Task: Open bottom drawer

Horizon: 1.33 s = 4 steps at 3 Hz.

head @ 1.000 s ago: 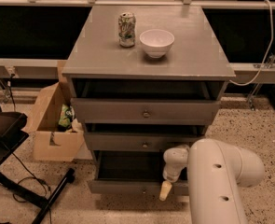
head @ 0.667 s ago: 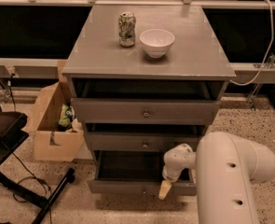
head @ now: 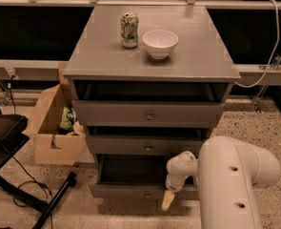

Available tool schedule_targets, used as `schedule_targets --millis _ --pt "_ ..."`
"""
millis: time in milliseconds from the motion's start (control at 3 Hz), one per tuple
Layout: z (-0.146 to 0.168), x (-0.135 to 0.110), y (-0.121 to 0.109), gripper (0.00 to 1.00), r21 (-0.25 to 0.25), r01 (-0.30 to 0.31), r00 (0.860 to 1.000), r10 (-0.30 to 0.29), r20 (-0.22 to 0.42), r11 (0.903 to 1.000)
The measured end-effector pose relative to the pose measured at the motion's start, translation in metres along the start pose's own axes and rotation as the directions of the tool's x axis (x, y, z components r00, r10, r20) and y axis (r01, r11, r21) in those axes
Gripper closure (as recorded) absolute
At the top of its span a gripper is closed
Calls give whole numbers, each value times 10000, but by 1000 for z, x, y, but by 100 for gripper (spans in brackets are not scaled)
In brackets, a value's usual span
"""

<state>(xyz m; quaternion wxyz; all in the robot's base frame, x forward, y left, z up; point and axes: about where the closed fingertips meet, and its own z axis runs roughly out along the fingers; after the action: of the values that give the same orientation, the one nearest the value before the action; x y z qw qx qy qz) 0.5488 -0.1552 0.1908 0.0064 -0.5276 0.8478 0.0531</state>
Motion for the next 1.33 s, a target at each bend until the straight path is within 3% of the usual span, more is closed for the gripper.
schedule_targets --millis 333,667,1333 --pt "18 10 11 16 -489 -261 9996 257 -91 9985" --pt "20 18 30 40 -817 -538 9985 528 -152 9952" --pt "3 29 54 86 -723 -803 9965 785 -277 9941"
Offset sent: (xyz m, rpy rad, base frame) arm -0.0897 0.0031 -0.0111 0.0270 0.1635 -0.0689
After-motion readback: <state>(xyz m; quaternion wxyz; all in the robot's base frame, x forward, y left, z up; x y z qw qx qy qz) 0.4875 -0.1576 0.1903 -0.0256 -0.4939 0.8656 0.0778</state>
